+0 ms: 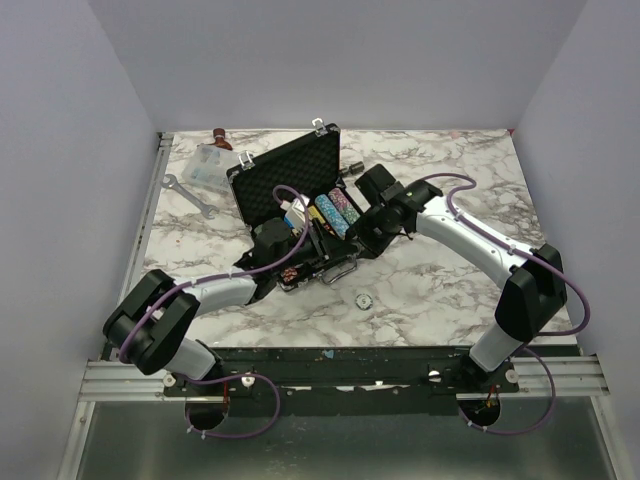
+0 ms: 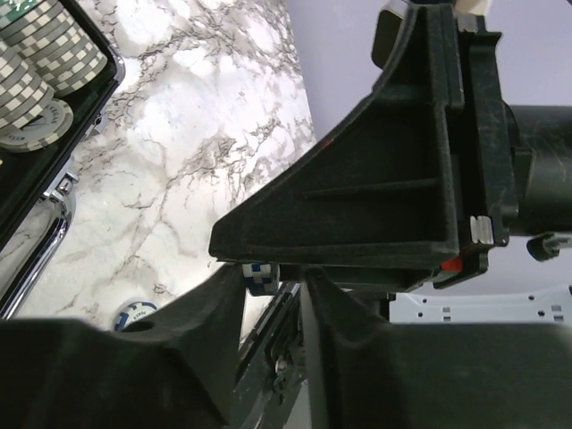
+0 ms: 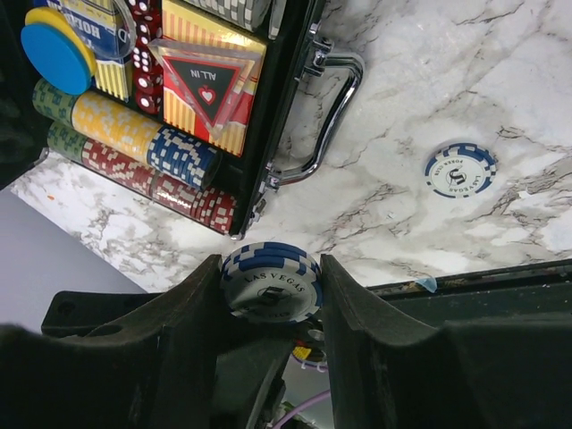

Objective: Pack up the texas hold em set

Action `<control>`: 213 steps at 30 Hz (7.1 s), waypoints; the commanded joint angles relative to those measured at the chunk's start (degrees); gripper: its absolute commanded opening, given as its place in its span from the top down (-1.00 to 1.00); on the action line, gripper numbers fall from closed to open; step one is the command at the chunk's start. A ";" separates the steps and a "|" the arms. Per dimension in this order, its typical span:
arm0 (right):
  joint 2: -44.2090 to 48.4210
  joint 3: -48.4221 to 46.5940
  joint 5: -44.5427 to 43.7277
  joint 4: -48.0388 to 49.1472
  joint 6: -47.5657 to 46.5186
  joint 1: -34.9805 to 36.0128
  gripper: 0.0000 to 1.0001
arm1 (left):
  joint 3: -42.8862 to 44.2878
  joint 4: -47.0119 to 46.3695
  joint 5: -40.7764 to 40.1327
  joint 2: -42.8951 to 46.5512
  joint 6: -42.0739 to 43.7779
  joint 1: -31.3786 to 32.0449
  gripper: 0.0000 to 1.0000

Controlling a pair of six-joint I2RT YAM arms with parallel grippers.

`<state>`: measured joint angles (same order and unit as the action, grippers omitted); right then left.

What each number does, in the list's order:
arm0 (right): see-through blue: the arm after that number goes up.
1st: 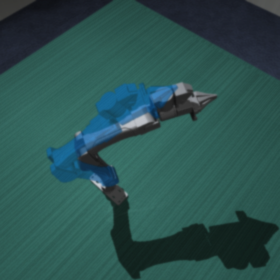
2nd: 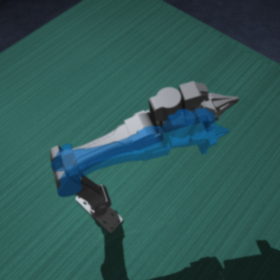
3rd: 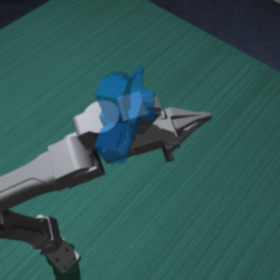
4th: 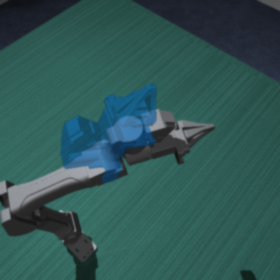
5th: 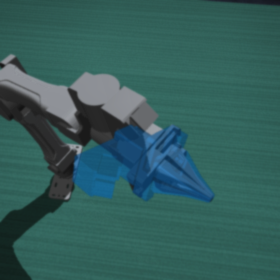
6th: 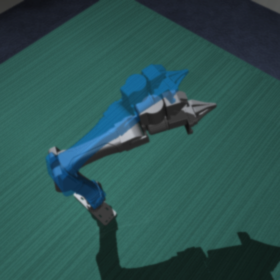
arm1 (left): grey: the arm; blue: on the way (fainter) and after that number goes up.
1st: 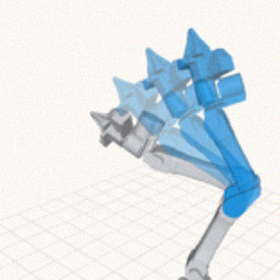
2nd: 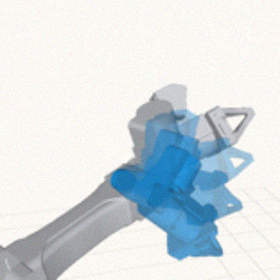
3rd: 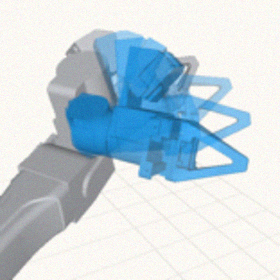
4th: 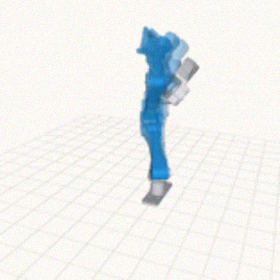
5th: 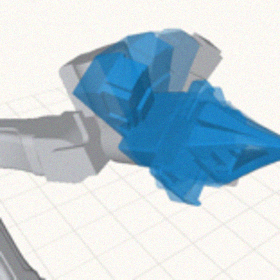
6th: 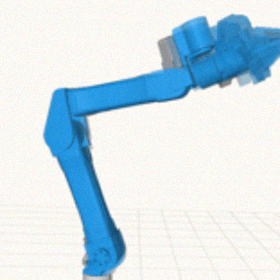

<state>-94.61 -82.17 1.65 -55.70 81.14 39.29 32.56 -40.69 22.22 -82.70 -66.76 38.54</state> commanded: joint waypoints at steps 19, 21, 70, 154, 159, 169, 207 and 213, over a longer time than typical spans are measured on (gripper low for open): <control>24.79 20.34 -18.58 12.74 -21.81 -2.94 -1.00 | 19.90 59.67 -0.15 9.67 44.63 -0.68 1.00; 30.52 23.25 -20.31 12.89 -22.83 -3.85 -1.00 | 22.69 65.81 -3.53 10.01 52.74 -0.69 1.00; 34.67 38.62 -2.84 18.48 -24.64 -4.13 -1.00 | 32.72 74.74 -24.14 -1.79 69.57 0.01 0.14; 0.08 14.32 1.25 -2.35 5.19 0.89 0.99 | 5.57 43.67 -10.32 34.02 27.75 -4.91 -0.28; 3.42 14.67 1.57 -0.90 5.20 0.43 0.99 | -9.65 23.38 -5.36 37.50 14.77 -5.65 -0.28; 7.58 14.15 4.17 3.94 5.07 -0.23 0.99 | -14.85 -3.61 -2.73 21.81 8.66 1.39 -0.61; 17.56 18.34 1.68 13.11 3.15 -0.26 -0.34 | -1.76 -0.24 -7.12 4.21 16.97 7.07 1.00; 24.07 22.36 -9.03 10.10 0.80 -0.35 -1.00 | 4.73 32.91 -13.98 13.98 38.11 5.67 1.00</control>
<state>-74.91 -61.52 2.33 -43.33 84.55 39.00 32.38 -32.38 14.13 -75.37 -46.83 45.45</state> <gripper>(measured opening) 0.995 0.036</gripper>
